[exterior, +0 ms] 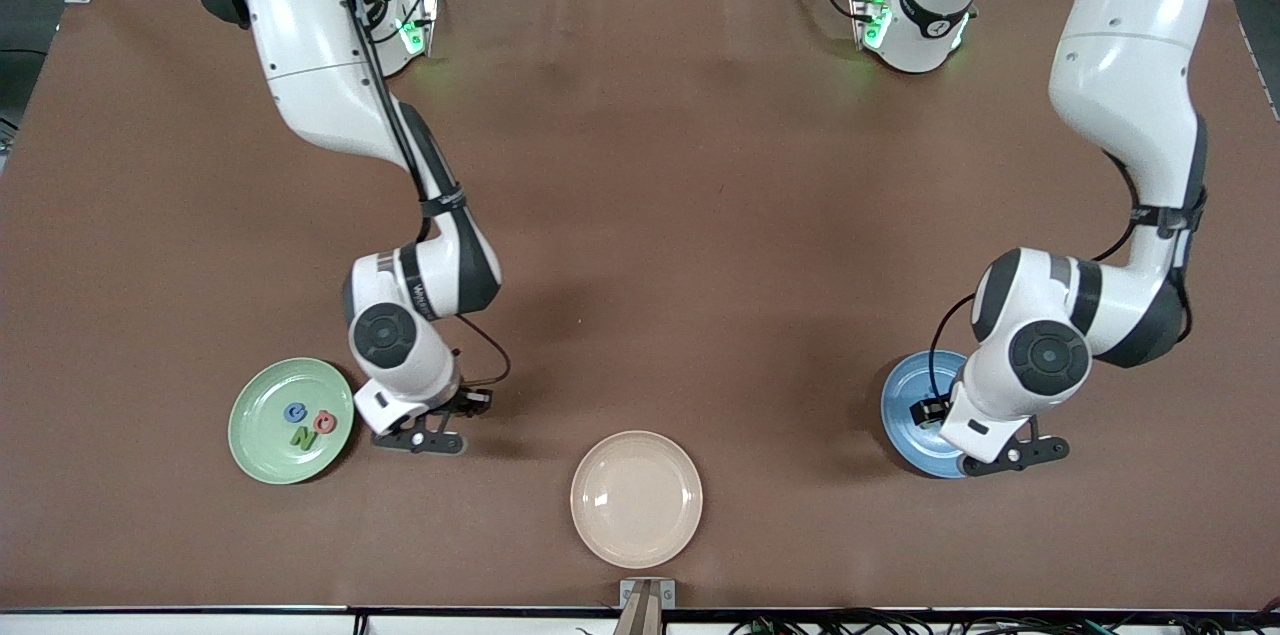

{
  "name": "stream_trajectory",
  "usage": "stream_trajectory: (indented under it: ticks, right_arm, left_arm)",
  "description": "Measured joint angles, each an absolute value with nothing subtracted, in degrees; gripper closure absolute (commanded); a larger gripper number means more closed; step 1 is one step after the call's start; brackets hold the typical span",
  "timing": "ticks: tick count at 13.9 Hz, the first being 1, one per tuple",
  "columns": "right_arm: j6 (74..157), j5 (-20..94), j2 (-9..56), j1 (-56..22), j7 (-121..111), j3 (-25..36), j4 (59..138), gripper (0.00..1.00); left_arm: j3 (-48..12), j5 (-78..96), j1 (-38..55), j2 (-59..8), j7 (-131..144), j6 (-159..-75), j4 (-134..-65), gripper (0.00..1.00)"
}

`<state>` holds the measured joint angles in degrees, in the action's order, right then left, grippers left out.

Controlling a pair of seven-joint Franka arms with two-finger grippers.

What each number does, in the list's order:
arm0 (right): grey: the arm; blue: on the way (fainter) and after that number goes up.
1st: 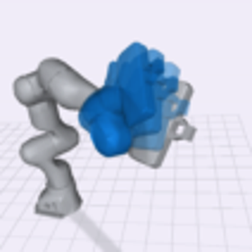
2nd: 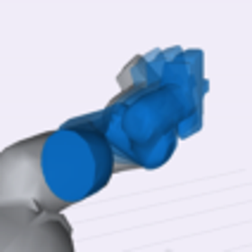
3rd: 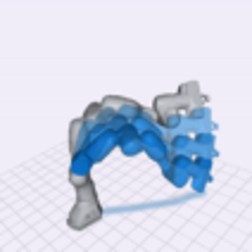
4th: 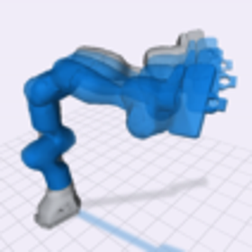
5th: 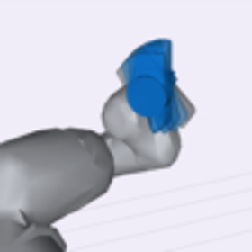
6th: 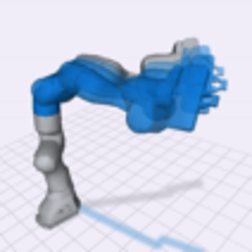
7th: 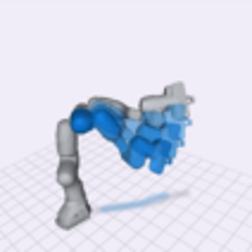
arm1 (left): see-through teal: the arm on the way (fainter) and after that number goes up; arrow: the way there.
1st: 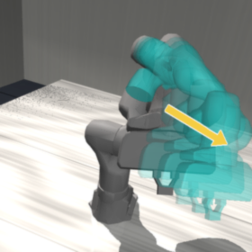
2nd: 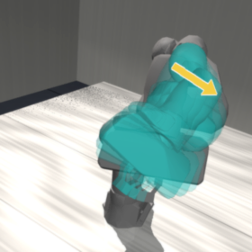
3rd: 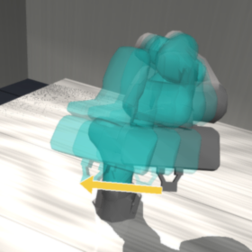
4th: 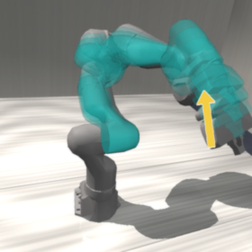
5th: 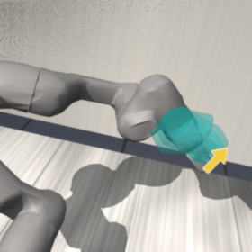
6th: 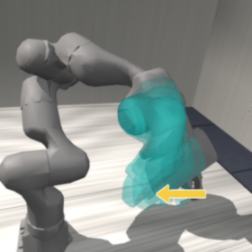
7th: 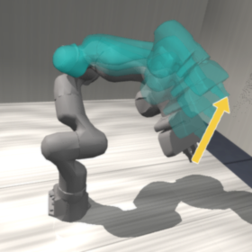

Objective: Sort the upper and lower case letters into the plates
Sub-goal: 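Drop the B on the green plate while the left gripper releases the e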

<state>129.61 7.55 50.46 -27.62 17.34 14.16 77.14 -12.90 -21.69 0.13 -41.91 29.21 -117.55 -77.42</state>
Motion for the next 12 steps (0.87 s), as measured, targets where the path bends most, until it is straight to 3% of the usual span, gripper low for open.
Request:
stream_trajectory:
  ticks: [4,9,11,12]
  right_arm:
    - [126.55,7.52,49.69,-21.22,3.00,14.44,75.79,0.96]
    - [124.73,7.61,49.68,-12.80,-15.14,14.36,75.62,0.95]
    - [121.20,7.65,49.51,-10.68,-19.22,14.29,75.47,0.86]
    - [119.56,7.65,49.38,-10.11,-20.43,14.25,75.46,0.73]
  left_arm:
    - [-13.44,-18.14,0.09,-34.27,26.97,-110.76,-77.32,0.00]
    - [-15.05,-14.77,0.32,-29.41,26.88,-104.66,-77.35,0.00]
    - [-16.41,-14.51,0.31,-26.77,26.78,-102.92,-77.33,0.00]
    - [-17.01,-14.50,0.36,-25.31,26.78,-102.02,-77.34,0.00]
